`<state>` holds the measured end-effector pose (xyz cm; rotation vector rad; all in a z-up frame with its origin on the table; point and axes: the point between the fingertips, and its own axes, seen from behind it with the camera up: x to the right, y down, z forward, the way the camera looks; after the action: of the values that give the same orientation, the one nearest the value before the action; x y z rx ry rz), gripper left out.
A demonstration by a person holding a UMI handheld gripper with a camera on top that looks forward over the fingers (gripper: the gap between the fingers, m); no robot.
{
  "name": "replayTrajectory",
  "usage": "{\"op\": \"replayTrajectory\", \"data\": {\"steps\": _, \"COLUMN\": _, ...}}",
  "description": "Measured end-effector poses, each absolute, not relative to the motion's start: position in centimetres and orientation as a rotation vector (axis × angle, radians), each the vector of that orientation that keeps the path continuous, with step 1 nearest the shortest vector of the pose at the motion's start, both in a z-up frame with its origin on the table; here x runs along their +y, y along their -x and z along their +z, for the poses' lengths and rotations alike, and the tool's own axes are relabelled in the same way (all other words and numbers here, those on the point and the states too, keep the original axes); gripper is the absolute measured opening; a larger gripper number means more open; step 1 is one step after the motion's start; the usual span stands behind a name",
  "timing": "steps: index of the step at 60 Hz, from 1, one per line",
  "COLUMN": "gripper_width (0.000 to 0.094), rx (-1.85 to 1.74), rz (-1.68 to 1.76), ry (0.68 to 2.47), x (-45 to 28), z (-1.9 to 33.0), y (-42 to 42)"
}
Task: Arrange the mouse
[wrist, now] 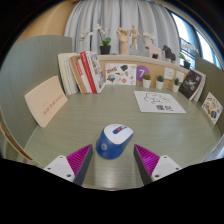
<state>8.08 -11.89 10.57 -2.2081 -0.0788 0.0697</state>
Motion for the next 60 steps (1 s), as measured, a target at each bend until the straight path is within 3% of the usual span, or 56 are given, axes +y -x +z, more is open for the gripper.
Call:
{"op": "replayTrajectory", "data": {"steps": 21, "gripper_width": 0.0796, "rx": -0.170, "rz": 0.084, "ry": 2.266, "x": -1.1, "z": 14.3, "y": -20.4}}
{"op": "replayTrajectory", "data": {"steps": 28, "gripper_width": 0.0721, "rx": -0.185, "rz": 0.086, "ry": 2.295, "x": 1.9, "z": 15.6, "y": -24.1}}
{"op": "replayTrajectory", "data": {"steps": 34, "gripper_width": 0.0589, "rx": -0.205, "rz": 0.088, "ry": 2.345, "x": 4.3, "z": 16.7, "y": -27.3}}
{"op": "replayTrajectory", "data": {"steps": 45, "gripper_width": 0.0534, "rx": -0.261, "rz": 0.080, "ry": 2.475, "x": 6.5, "z": 18.5, "y": -33.1}}
{"op": "replayTrajectory", "data": {"steps": 55, "gripper_width": 0.0410, "rx": -0.284, "rz": 0.039, "ry": 2.581, "x": 9.5, "z": 21.3, "y": -38.5}}
{"op": "replayTrajectory", "data": {"steps": 56, "gripper_width": 0.0410, "rx": -0.289, "rz": 0.024, "ry": 2.594, "x": 8.7, "z": 20.3, "y": -37.7}}
{"op": "replayTrajectory", "data": {"steps": 60, "gripper_width": 0.0377, "rx": -0.321, "rz": 0.012, "ry": 2.618, "x": 11.0, "z": 22.5, "y": -40.6}}
